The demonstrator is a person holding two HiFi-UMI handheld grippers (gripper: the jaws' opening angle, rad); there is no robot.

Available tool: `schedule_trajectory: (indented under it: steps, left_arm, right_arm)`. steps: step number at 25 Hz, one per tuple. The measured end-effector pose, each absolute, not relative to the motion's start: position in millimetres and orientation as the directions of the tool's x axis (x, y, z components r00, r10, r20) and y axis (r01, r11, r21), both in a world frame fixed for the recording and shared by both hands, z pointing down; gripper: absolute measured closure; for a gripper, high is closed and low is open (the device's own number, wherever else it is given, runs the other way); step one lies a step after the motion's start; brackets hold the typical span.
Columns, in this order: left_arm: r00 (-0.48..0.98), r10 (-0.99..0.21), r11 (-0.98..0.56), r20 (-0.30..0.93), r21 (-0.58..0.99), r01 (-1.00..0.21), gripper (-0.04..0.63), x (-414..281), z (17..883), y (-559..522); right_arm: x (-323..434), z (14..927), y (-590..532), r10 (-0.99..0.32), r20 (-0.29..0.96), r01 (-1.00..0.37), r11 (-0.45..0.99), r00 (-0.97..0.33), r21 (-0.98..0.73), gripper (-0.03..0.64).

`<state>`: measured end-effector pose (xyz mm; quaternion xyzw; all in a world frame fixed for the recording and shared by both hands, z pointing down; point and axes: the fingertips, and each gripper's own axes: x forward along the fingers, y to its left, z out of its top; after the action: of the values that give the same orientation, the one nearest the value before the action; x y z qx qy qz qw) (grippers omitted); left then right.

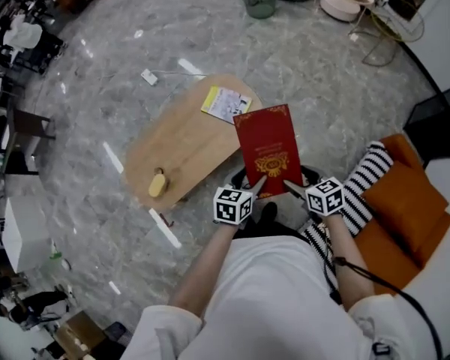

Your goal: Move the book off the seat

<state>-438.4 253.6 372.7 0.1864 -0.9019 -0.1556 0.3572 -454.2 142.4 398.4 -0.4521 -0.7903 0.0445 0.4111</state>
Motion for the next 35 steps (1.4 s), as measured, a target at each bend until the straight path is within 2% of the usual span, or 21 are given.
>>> schedule_trajectory:
  steps: [8,19,35]
  left_arm:
    - [-0.723,-0.354,0.904,0.593,0.415,-0.102,0.327,-441.2,377.7,317.2]
    - [-0.733,-0.3,0.905,0.61,0.426,-0.017,0.327,-463.6,411.0,410.6]
    - [-0.702,-0.246,0.876,0.669,0.463,0.134,0.327,-503.8,543.2,545.8]
  right_arm:
    - [-467.8,405.7,207.4,0.772,0.619,0.735,0.505,-0.149,-0.453,0.278]
    - [-495.2,441.4,302.0,0.778,0.625,0.745,0.452,-0.061,-0.49,0.278]
    - [-545.9,568.7,441.8,0.746,0.659,0.751,0.381,0.096,-0.54,0.278]
